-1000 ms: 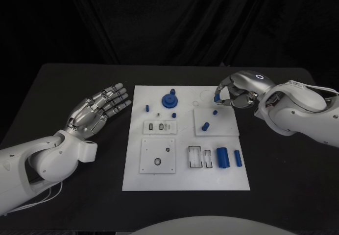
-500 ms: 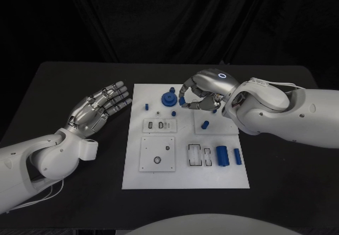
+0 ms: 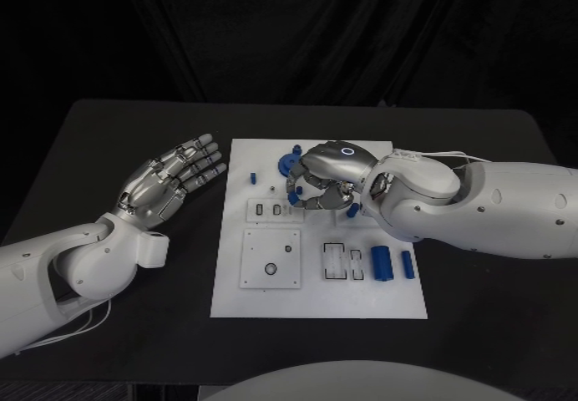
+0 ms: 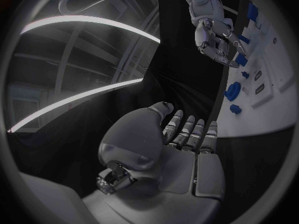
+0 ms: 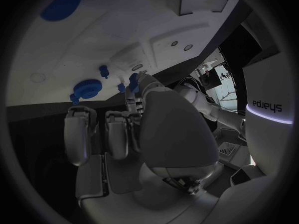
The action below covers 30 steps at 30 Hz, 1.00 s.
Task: Assemble the parts on the task board
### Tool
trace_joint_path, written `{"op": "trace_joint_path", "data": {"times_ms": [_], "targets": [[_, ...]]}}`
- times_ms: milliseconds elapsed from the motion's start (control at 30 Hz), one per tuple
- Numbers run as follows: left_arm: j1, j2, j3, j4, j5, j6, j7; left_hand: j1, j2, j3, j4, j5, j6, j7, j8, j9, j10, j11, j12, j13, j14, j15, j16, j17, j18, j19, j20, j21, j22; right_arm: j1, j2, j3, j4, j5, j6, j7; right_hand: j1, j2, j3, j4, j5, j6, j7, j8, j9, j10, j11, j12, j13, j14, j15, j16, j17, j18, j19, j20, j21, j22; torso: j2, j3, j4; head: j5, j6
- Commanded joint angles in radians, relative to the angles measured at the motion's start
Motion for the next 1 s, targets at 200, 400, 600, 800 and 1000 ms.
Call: {"op": "trace_joint_path", "data": {"times_ms": [200,400,600,800,1000], "targets": [[-0.002,0.008,0.001,-0.004,0.002,0.021,0.15,-0.01,-0.001,0.008,0.003,0.003,-0.003,0.005,0.003,0.0,-0.002,0.006,0.003,0.0,-0.001,0.011,0.005,0.001,-0.016,0.002,0.001,0.003,0.001,-0.005,0.005,0.001,-0.004,-0.025,0.056,-0.057,-0.005,0.011,0.0,-0.007,0.009,-0.01,-0.001,0.027,0.09,0.104,-0.002,0.003,0.263,0.105,-0.004,0.002,0.263,0.011,0.034,-0.006,-0.011,0.203,-0.001,0.0002,-0.0048,0.005,-0.005],[-0.002,0.011,0.001,-0.007,0.002,0.024,0.148,-0.01,-0.001,0.009,0.003,0.003,-0.003,0.005,0.003,0.0,-0.002,0.006,0.003,0.0,-0.001,0.011,0.005,0.001,-0.016,0.001,0.001,0.003,0.001,-0.006,0.006,0.001,-0.003,-0.025,0.063,-0.066,-0.005,0.011,0.0,-0.008,0.009,-0.011,-0.001,0.027,0.09,0.104,-0.002,0.003,0.263,0.105,-0.003,0.002,0.263,0.011,0.032,-0.006,-0.014,0.202,-0.001,0.0004,-0.0036,0.003,-0.009],[-0.003,0.01,0.001,-0.006,0.002,0.025,0.147,-0.01,-0.001,0.009,0.003,0.003,-0.003,0.005,0.003,0.0,-0.002,0.006,0.003,0.0,-0.001,0.011,0.005,0.001,-0.016,0.001,0.001,0.003,0.001,-0.007,0.008,0.001,-0.004,-0.025,0.074,-0.075,-0.005,0.012,0.0,-0.008,0.01,-0.011,0.0,0.027,0.09,0.104,-0.002,0.003,0.263,0.105,-0.003,0.002,0.263,0.012,0.032,-0.006,-0.015,0.201,0.0,-0.0003,-0.0057,0.005,-0.012],[-0.003,0.009,0.001,-0.006,0.002,0.026,0.146,-0.01,-0.001,0.009,0.003,0.003,-0.003,0.005,0.003,0.0,-0.002,0.006,0.003,0.0,-0.001,0.011,0.005,0.001,-0.016,0.001,0.001,0.003,0.001,-0.009,0.016,0.001,-0.009,-0.026,0.086,-0.083,-0.007,0.012,0.0,-0.009,0.011,-0.013,0.0,0.026,0.091,0.104,-0.001,0.003,0.263,0.105,-0.003,0.002,0.263,0.013,0.029,-0.005,-0.019,0.199,0.0,0.0,-0.0043,0.003,-0.015],[-0.003,0.009,0.001,-0.006,0.002,0.026,0.145,-0.01,-0.001,0.009,0.003,0.003,-0.003,0.005,0.003,0.0,-0.002,0.006,0.003,0.0,-0.001,0.011,0.005,0.001,-0.016,0.001,0.001,0.003,0.001,-0.012,0.026,0.001,-0.017,-0.036,0.099,-0.091,-0.011,0.012,0.0,-0.013,0.012,-0.024,0.004,0.023,0.093,0.104,0.001,0.003,0.263,0.105,-0.001,0.002,0.263,0.015,0.024,-0.004,-0.028,0.195,0.0,0.0003,-0.0038,0.002,-0.013]]}}
